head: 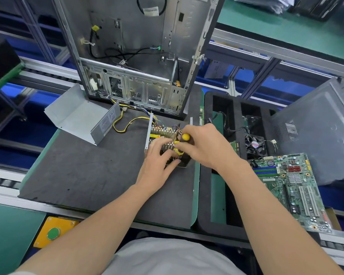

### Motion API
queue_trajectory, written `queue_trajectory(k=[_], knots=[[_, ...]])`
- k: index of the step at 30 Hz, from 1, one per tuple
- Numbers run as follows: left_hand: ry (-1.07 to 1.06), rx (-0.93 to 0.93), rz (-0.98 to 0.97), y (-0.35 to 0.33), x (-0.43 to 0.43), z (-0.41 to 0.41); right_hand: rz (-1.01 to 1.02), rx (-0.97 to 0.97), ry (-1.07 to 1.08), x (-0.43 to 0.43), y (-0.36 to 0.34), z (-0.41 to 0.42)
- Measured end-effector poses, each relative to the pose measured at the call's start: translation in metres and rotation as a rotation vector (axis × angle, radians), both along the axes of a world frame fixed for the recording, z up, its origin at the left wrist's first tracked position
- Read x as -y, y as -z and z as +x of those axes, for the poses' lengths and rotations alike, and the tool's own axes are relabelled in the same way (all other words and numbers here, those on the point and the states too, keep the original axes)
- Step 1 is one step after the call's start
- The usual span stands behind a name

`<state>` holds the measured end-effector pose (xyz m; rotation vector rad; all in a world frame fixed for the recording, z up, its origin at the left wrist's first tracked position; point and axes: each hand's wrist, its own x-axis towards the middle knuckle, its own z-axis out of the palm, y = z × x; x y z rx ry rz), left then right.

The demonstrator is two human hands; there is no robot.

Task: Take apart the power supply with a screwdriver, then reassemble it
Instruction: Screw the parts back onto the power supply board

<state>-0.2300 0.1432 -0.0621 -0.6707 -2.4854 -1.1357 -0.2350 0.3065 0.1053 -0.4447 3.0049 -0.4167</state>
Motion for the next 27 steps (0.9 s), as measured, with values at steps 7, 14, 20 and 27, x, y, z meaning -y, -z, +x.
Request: queue_trajectory(k=[7, 14, 20, 27], knots=[[-0.011, 0.005, -0.018, 0.001, 0.0, 0.001, 0.095, -0.141, 0.19, 0.007, 0.008, 0.009], [0.002, -0.022, -0.016, 0.0, 0.0, 0.002, -0.014, -0.051, 0.012, -0.002, 0.0, 0.004], [-0.018, 0.004, -0.008, 0.0, -0.002, 0.002, 0.116, -0.114, 0.238, 0.01, 0.004, 0.004], [-0.003, -0.022, -0.021, -0.003, 0.0, 0.002, -0.031, 0.038, -0.189, -0.007, -0.011, 0.009]])
